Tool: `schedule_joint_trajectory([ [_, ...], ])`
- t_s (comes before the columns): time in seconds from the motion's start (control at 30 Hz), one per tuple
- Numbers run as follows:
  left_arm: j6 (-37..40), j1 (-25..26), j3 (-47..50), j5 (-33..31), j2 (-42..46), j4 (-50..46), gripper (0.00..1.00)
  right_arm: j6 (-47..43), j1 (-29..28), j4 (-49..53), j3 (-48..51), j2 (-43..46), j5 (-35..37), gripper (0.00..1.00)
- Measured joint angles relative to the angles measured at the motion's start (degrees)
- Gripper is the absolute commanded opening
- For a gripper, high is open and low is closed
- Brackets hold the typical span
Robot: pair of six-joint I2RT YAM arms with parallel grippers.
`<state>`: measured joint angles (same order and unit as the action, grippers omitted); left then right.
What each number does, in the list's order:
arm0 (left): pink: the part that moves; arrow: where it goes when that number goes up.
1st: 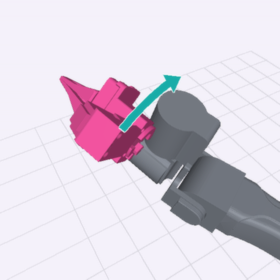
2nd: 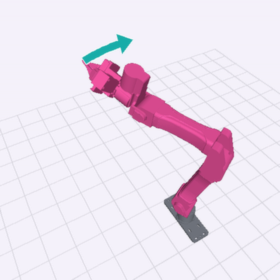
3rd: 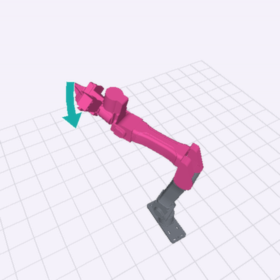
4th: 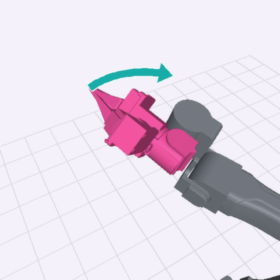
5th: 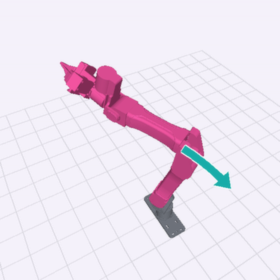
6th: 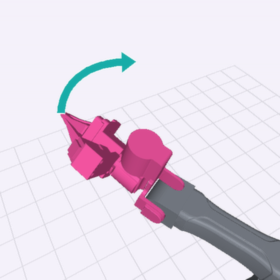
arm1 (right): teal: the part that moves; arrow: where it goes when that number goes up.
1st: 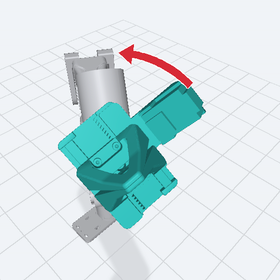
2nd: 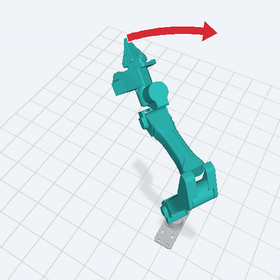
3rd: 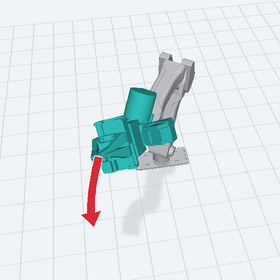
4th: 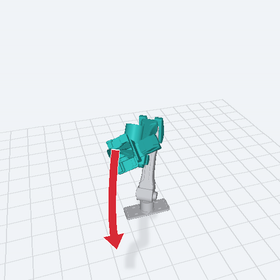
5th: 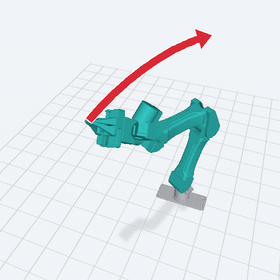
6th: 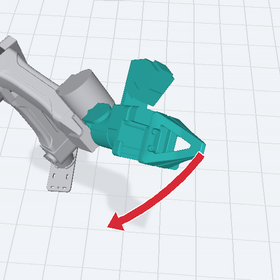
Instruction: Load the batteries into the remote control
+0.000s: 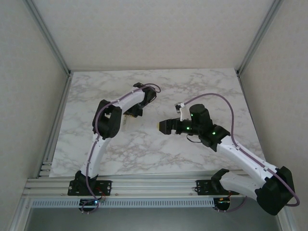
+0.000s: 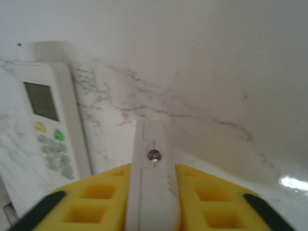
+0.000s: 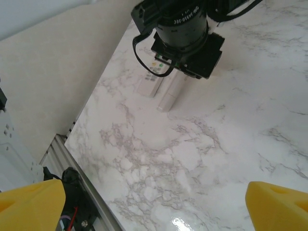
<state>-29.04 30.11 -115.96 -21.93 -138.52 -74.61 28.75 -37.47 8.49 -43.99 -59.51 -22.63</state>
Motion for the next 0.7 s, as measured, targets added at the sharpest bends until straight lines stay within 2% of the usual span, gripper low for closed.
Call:
schedule_joint_trajectory([
  [0.07, -0.02, 0.20, -0.07, 0.20, -0.94, 0.72, 0.40, -0.02, 0.57, 0.37, 1.11, 2.01, 0.79, 0.99],
  [0.1, 0.13, 0.44, -0.28, 0.00, -1.09, 0.76, 0.52, 0.00, 1.01, 0.87, 1.57, 2.89, 1.49, 0.99],
  [0.23, 0.76, 1.27, -1.70, 0.20, -0.57, 1.57, 0.81, -0.72, 4.13, 4.42, 1.86, 3.74, 3.89, 0.99],
  [0.3, 0.76, 1.86, -1.42, 1.18, 1.14, 3.87, 0.96, -1.42, 6.82, 8.61, 1.20, 3.37, 8.52, 0.99],
  [0.37, 0.66, 2.86, 2.64, 1.92, 5.75, 9.73, 1.00, -2.03, 10.14, 12.50, 0.39, 2.43, 15.72, 0.99],
  [0.43, 0.42, 3.91, 11.08, 2.69, 14.25, 16.94, 0.99, -2.89, 14.58, 14.91, 0.09, 0.90, 23.65, 0.99],
  [0.5, 0.28, 4.92, 23.47, 2.86, 27.12, 26.40, 0.99, -4.37, 18.75, 15.23, 0.31, -1.20, 31.63, 0.99],
  [0.57, 0.26, 5.29, 37.59, 2.34, 43.54, 37.59, 1.00, -6.36, 22.16, 12.83, 1.84, -3.52, 39.39, 0.99],
  [0.63, 0.63, 4.13, 49.16, 0.92, 57.90, 48.22, 1.00, -8.13, 25.11, 8.76, 4.37, -6.19, 44.26, 0.99],
  [0.7, 1.99, 1.31, 60.22, -0.74, 68.89, 59.89, 1.00, -9.27, 28.52, 3.61, 7.10, -10.16, 46.05, 0.99],
])
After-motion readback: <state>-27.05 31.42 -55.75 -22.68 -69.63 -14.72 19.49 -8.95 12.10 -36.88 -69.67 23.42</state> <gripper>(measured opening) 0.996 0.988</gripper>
